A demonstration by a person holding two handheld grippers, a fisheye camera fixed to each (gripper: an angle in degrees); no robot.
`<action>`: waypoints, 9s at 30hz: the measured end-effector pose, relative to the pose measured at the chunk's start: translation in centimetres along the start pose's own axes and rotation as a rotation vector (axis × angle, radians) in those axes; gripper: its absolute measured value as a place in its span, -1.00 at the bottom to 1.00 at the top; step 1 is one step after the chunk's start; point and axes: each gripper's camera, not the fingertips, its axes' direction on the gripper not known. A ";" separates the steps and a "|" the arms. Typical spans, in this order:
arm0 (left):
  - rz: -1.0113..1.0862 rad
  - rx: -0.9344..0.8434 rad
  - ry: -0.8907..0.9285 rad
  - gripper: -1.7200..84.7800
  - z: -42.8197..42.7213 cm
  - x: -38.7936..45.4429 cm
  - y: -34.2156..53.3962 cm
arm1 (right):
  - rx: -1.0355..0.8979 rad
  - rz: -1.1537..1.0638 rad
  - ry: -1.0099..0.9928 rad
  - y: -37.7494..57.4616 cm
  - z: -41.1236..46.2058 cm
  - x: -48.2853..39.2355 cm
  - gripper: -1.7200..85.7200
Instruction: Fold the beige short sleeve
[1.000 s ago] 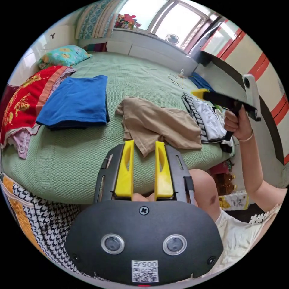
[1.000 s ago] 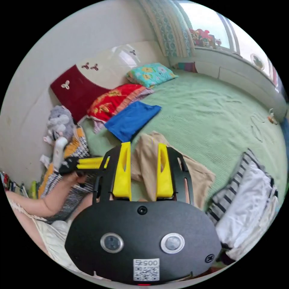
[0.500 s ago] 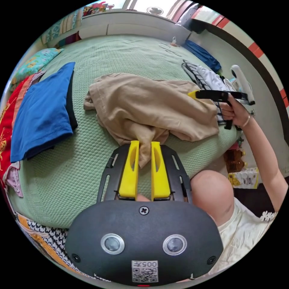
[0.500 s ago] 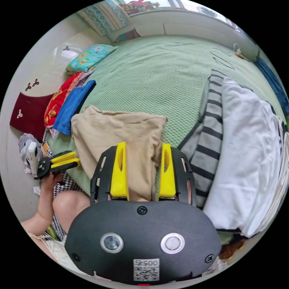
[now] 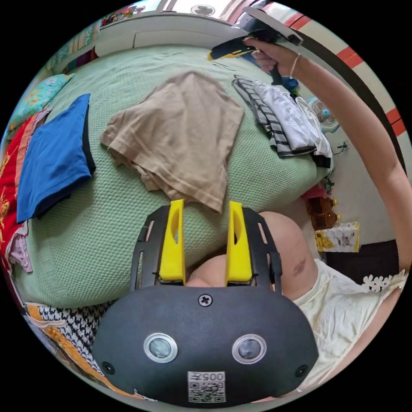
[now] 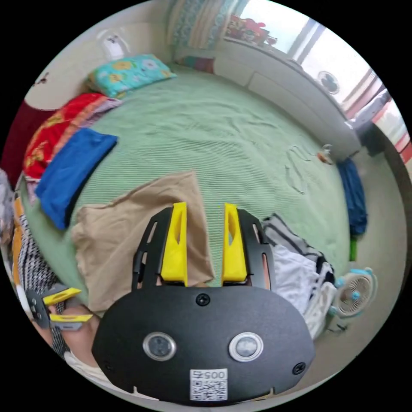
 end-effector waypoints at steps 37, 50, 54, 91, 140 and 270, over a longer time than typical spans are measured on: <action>-0.297 0.359 0.000 -0.84 -15.5 -19.8 -9.9 | 0.282 0.227 -0.192 3.6 2.3 -9.7 -0.67; -0.364 0.432 -0.048 -0.87 -16.9 -21.3 -10.1 | 0.178 -0.220 -0.076 4.9 7.5 -21.7 -0.63; -0.351 0.398 -0.067 -0.88 -15.9 -20.5 -11.1 | 0.079 -0.219 -0.041 4.8 10.4 -21.2 -0.73; 0.070 0.169 0.046 -0.83 -2.8 -5.4 -17.9 | 0.092 0.134 -0.501 12.1 5.4 -1.6 -0.95; 0.247 0.221 0.164 -0.88 5.1 2.7 -17.6 | -0.010 0.305 -0.616 11.2 5.1 3.5 -0.65; -0.334 0.090 -0.317 -0.92 -4.0 -3.6 -0.3 | -0.235 -0.348 -0.149 7.0 16.3 -20.1 -0.99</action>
